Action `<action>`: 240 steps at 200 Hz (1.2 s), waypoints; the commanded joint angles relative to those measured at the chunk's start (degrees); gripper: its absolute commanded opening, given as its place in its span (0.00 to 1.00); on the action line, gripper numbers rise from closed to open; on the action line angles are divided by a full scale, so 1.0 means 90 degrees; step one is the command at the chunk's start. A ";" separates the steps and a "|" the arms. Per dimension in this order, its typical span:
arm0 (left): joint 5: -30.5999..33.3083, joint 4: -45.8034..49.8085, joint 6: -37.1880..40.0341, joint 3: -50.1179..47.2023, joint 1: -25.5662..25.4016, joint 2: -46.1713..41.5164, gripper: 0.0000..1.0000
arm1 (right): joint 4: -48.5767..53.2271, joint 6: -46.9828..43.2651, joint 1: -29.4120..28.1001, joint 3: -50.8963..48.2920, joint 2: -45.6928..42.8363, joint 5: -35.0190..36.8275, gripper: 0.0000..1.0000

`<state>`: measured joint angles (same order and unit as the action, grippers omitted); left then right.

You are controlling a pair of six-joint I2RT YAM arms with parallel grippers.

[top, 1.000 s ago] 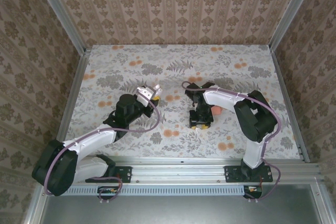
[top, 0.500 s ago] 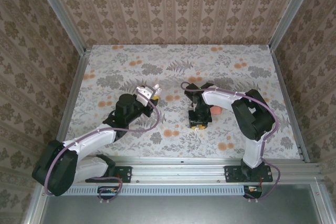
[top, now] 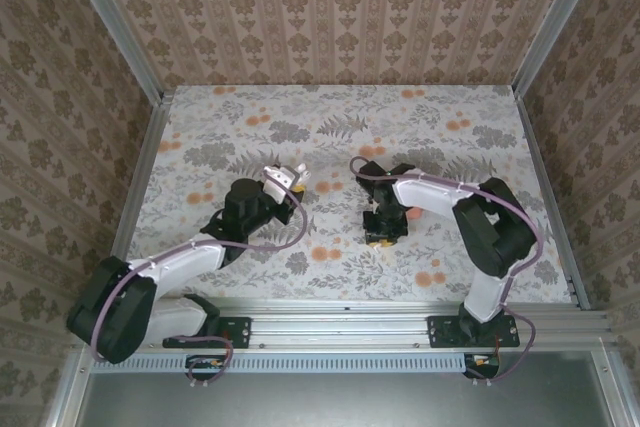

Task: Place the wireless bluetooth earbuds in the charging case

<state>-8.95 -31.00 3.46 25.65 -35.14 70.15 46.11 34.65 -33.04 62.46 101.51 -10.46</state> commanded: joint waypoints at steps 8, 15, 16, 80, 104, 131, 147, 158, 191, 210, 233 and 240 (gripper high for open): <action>-0.0479 -0.0967 -0.0121 -0.0236 0.0010 0.0418 0.03 | -0.0978 0.0530 0.0009 -0.0521 -0.0882 0.0338 0.23; -0.0565 -0.1208 -0.0138 -0.0282 -0.0002 0.0585 0.03 | -0.1297 0.0607 0.0014 -0.0672 -0.1075 0.0366 0.23; -0.0581 -0.1250 -0.0139 -0.0292 -0.0002 0.0609 0.03 | -0.1340 0.0615 0.0011 -0.0695 -0.1099 0.0369 0.23; -0.1565 -0.2921 -0.0292 -0.0381 -0.0070 0.1586 0.03 | -0.3578 0.0403 0.0016 -0.1570 -0.2665 0.0752 0.22; -0.1782 -0.3145 -0.0263 -0.0326 -0.0107 0.1655 0.03 | -0.4394 0.0133 0.0009 -0.1942 -0.3412 0.1030 0.22; -0.1980 -0.3285 -0.0253 -0.0200 -0.0185 0.1735 0.03 | -0.5274 -0.0185 0.0009 -0.2280 -0.4036 0.1273 0.22; -0.2075 -0.3335 -0.0295 -0.0102 -0.0223 0.1754 0.03 | -0.5867 -0.0342 0.0009 -0.2421 -0.4192 0.1249 0.22; -0.2118 -0.3333 -0.0331 -0.0022 -0.0241 0.1747 0.03 | -0.6198 -0.0413 0.0009 -0.2474 -0.4228 0.1186 0.22; -0.2207 -0.3328 -0.0478 0.0157 -0.0266 0.1699 0.04 | -0.6976 -0.0552 -0.0042 -0.2501 -0.4108 0.0925 0.21; -0.2243 -0.3313 -0.0569 0.0233 -0.0276 0.1642 0.04 | -0.7294 -0.0671 -0.0168 -0.2496 -0.3993 0.0868 0.21; -0.2262 -0.3306 -0.0645 0.0304 -0.0295 0.1604 0.04 | -0.7521 -0.0786 -0.0330 -0.2429 -0.3821 0.0918 0.21; -0.2268 -0.3297 -0.0661 0.0324 -0.0304 0.1600 0.04 | -0.7575 -0.0793 -0.0360 -0.2396 -0.3759 0.0909 0.21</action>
<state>-27.51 -58.28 -0.45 26.68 -37.23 85.67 -16.67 29.67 -35.11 40.49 65.91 -1.78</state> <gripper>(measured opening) 0.195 0.212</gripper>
